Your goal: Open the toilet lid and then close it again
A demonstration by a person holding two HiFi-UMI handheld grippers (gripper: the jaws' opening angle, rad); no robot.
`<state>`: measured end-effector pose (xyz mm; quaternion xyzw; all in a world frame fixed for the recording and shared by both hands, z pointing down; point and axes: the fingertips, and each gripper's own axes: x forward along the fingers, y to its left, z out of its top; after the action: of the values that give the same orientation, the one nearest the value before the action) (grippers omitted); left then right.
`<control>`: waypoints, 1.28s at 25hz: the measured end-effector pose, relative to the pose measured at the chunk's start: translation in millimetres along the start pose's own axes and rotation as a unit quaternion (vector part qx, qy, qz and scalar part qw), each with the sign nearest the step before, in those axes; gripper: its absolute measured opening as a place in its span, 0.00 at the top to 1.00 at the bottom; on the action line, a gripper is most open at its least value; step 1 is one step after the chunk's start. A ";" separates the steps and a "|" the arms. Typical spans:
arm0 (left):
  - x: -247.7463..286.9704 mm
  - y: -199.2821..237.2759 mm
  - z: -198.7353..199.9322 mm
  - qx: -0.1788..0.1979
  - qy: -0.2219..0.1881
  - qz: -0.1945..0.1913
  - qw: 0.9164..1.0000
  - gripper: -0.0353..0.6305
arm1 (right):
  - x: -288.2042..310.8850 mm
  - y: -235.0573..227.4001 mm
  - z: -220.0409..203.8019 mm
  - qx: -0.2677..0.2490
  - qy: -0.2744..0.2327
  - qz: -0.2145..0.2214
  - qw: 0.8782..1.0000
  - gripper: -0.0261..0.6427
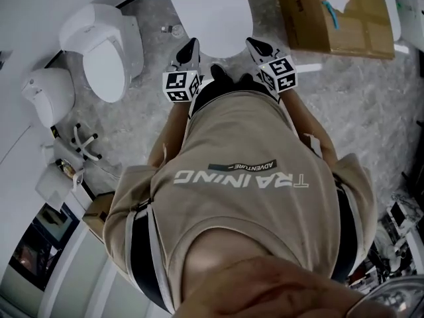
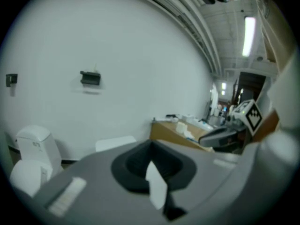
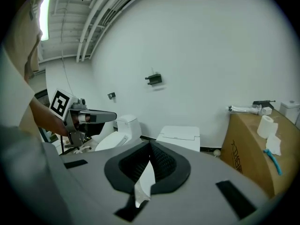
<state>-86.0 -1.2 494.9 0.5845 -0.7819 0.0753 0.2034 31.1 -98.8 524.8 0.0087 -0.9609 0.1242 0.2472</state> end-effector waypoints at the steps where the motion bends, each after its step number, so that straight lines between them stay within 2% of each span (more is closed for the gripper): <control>1: 3.8 0.9 3.1 0.002 -0.004 -0.008 1.000 0.94 | 0.5 0.5 3.2 0.003 0.000 -0.005 1.000 0.94; 5: 17.8 9.7 6.2 0.018 -0.009 -0.035 0.999 0.94 | 13.1 -8.8 7.7 0.023 -0.002 -0.032 0.999 0.94; 8: 25.8 15.1 -9.5 0.020 0.007 -0.051 0.998 0.94 | 27.0 -24.9 -9.9 0.039 0.007 -0.060 0.997 0.94; 12: 32.0 22.4 -48.6 0.021 0.049 -0.061 0.997 0.94 | 42.6 -31.2 -54.2 0.036 0.045 -0.067 0.996 0.94; 15: 33.7 21.9 -86.3 0.021 0.086 -0.056 0.994 0.94 | 44.4 -32.4 -95.3 0.037 0.092 -0.061 0.993 0.94; 19: 45.2 12.0 -148.7 0.056 0.160 -0.065 0.983 0.94 | 51.9 -32.3 -153.2 0.038 0.152 -0.041 0.987 0.94; 22: 62.6 9.4 -196.9 0.033 0.199 -0.073 0.977 0.94 | 70.0 -32.3 -201.4 0.071 0.187 -0.011 0.980 0.94; 25: 79.9 6.6 -237.4 0.014 0.230 -0.077 0.970 0.94 | 91.2 -45.9 -232.5 0.110 0.210 -0.002 0.971 0.94; 29: 86.0 2.9 -299.9 -0.040 0.272 -0.075 0.958 0.94 | 111.6 -64.2 -282.7 0.099 0.253 0.002 0.962 0.94; 32: 90.8 4.5 -354.1 -0.082 0.304 -0.058 0.947 0.94 | 118.7 -84.2 -318.5 0.077 0.284 0.000 0.956 0.94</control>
<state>-30.0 45.9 853.2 0.5597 -0.6507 0.1731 0.4831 84.1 -97.7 870.9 -0.0078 -0.8388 0.1950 0.5083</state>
